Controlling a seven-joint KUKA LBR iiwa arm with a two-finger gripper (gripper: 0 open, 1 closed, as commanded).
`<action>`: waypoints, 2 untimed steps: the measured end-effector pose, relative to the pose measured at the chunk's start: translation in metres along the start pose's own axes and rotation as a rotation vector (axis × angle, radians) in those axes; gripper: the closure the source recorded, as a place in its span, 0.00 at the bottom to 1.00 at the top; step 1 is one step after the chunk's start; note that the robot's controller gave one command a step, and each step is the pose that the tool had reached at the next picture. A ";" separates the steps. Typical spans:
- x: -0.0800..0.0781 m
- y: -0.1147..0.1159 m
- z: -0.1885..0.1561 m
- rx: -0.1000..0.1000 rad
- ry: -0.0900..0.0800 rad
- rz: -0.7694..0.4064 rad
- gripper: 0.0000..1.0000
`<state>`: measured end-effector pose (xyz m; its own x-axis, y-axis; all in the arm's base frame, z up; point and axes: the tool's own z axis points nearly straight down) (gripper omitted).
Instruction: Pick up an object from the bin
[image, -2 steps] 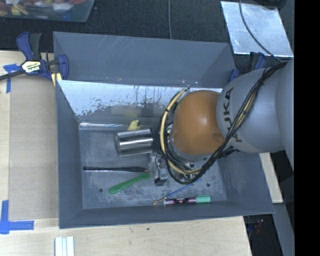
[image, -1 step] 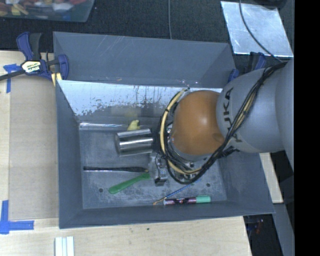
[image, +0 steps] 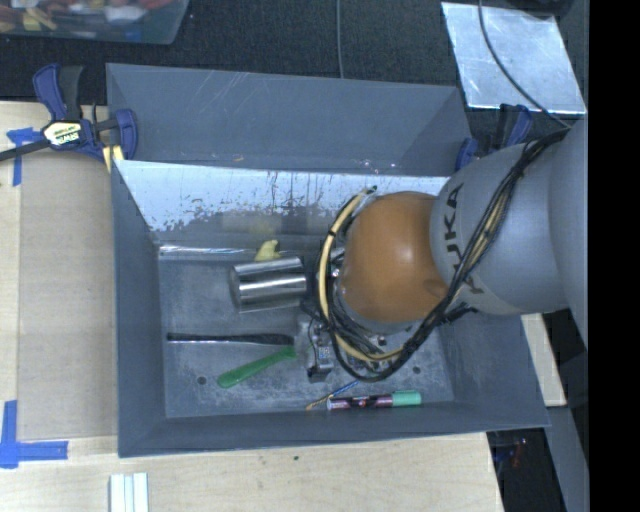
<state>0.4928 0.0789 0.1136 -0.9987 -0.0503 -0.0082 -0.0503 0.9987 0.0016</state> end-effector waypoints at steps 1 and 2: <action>-0.016 0.001 -0.004 0.000 -0.003 -0.061 1.00; -0.014 0.000 -0.090 0.000 -0.012 -0.057 1.00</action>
Offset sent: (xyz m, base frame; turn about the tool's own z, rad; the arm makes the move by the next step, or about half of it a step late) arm 0.0108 0.0000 0.0853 -0.0574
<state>0.5061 0.0789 0.2033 -0.9941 -0.1069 -0.0200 -0.1069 0.9943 0.0009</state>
